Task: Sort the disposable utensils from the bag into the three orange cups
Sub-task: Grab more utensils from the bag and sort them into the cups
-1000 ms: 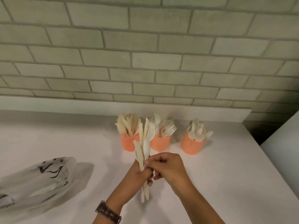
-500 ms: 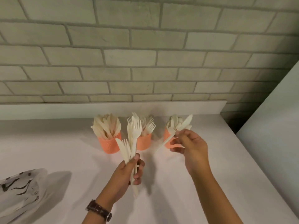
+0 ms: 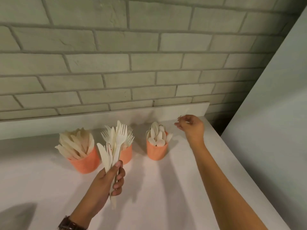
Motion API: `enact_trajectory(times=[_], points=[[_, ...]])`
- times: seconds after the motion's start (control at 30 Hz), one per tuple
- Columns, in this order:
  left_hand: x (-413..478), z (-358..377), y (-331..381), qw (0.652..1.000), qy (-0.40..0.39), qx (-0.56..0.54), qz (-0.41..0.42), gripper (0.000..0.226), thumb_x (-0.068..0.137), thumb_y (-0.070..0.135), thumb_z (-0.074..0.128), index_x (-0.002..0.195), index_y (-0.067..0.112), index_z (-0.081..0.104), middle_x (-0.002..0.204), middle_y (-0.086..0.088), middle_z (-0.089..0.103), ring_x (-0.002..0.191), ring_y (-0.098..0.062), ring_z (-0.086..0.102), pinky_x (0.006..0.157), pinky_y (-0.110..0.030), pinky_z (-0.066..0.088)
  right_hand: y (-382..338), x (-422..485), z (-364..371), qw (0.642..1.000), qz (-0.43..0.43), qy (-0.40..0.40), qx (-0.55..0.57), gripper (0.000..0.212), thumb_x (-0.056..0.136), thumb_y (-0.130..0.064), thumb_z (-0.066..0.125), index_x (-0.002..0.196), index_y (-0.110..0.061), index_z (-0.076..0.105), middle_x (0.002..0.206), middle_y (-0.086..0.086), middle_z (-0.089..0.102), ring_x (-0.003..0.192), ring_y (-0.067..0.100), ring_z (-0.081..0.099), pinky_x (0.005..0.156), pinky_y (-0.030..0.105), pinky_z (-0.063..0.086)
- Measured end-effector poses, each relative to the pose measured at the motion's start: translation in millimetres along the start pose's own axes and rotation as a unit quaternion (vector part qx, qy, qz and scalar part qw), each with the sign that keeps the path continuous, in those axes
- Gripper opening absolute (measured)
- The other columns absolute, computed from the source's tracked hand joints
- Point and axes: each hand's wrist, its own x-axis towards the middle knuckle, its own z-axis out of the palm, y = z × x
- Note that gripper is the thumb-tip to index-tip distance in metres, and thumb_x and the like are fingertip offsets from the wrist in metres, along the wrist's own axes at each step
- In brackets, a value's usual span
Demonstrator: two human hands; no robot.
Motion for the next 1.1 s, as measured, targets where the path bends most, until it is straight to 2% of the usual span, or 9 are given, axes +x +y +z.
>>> enact_trajectory(times=[0.13,0.2,0.3,0.4,0.47,0.53,0.73,0.9,1.1], points=[[4,0,5,1.0,-0.005,0.007,-0.002,0.02,0.089,0.026,0.054,0.083,0.012,0.042,0.057,0.0,0.035,0.04,-0.008,0.028,0.034,-0.017,0.023,16,12,14,0.958,0.128,-0.143,-0.215,0.025,0.074,-0.009,0.068,0.089,0.01,0.068,0.079,0.016,0.062,0.072,0.02,0.054,0.068,0.033,0.044],[2,2,7,1.0,-0.01,0.011,-0.006,0.026,0.084,0.03,0.06,0.084,0.012,0.043,0.057,0.001,0.036,0.04,-0.008,0.029,0.034,-0.017,0.024,7,12,12,0.955,0.141,-0.14,-0.219,0.033,0.075,-0.008,0.067,0.103,0.01,0.066,0.094,0.022,0.065,0.08,0.017,0.05,0.071,0.026,0.037],[-2,5,10,1.0,-0.018,0.01,-0.007,0.027,0.083,0.033,0.059,0.082,0.011,0.044,0.057,0.002,0.037,0.042,-0.009,0.029,0.036,-0.017,0.025,-20,-11,2,0.969,0.085,-0.1,-0.21,0.034,0.083,-0.014,0.064,0.117,-0.008,0.063,0.116,0.006,0.062,0.099,0.016,0.055,0.081,0.019,0.037],[-7,8,13,0.999,-0.026,0.017,0.004,0.024,0.086,0.032,0.055,0.079,0.013,0.044,0.058,0.003,0.037,0.043,-0.009,0.029,0.037,-0.017,0.025,-38,-62,2,0.989,-0.019,-0.073,-0.13,0.018,0.084,-0.013,0.065,0.101,-0.015,0.07,0.098,-0.003,0.067,0.082,0.006,0.059,0.067,0.007,0.042],[-10,11,12,0.999,-0.024,0.045,0.012,0.023,0.093,0.028,0.05,0.078,0.013,0.042,0.06,0.003,0.036,0.045,-0.009,0.03,0.039,-0.018,0.026,-42,-101,10,0.988,-0.006,-0.133,-0.073,0.009,0.08,-0.01,0.07,0.079,-0.019,0.072,0.071,-0.011,0.069,0.059,0.0,0.057,0.056,0.005,0.043],[-13,13,9,0.996,-0.02,0.082,0.019,0.018,0.095,0.026,0.046,0.083,0.012,0.043,0.061,0.004,0.037,0.046,-0.009,0.031,0.04,-0.019,0.028,-41,-133,23,0.976,0.039,-0.208,-0.05,0.008,0.077,-0.015,0.073,0.071,-0.019,0.072,0.057,-0.014,0.067,0.048,0.0,0.055,0.053,0.012,0.047],[-28,9,-3,0.982,-0.019,0.186,0.04,0.008,0.094,0.029,0.048,0.101,0.031,0.048,0.068,0.005,0.041,0.05,-0.004,0.039,0.046,-0.019,0.034,-33,-169,52,0.96,0.125,-0.249,0.038,0.005,0.076,-0.016,0.075,0.071,-0.015,0.072,0.066,-0.003,0.07,0.056,0.014,0.062,0.056,0.027,0.053],[-38,-6,-1,0.975,-0.003,0.213,0.058,0.024,0.093,0.034,0.047,0.117,0.035,0.044,0.069,0.004,0.041,0.05,-0.002,0.041,0.048,-0.019,0.037,-37,-170,66,0.941,0.165,-0.288,0.072,0.006,0.077,-0.011,0.073,0.071,-0.008,0.073,0.067,0.004,0.069,0.055,0.017,0.065,0.057,0.028,0.056],[-50,-28,0,0.992,0.049,0.115,0.016,0.021,0.093,0.035,0.043,0.093,0.015,0.049,0.066,0.004,0.039,0.049,-0.008,0.037,0.044,-0.02,0.033,-45,-161,79,0.938,0.179,-0.264,0.138,0.008,0.082,-0.01,0.067,0.077,-0.005,0.071,0.065,0.006,0.07,0.058,0.018,0.067,0.053,0.026,0.056]])
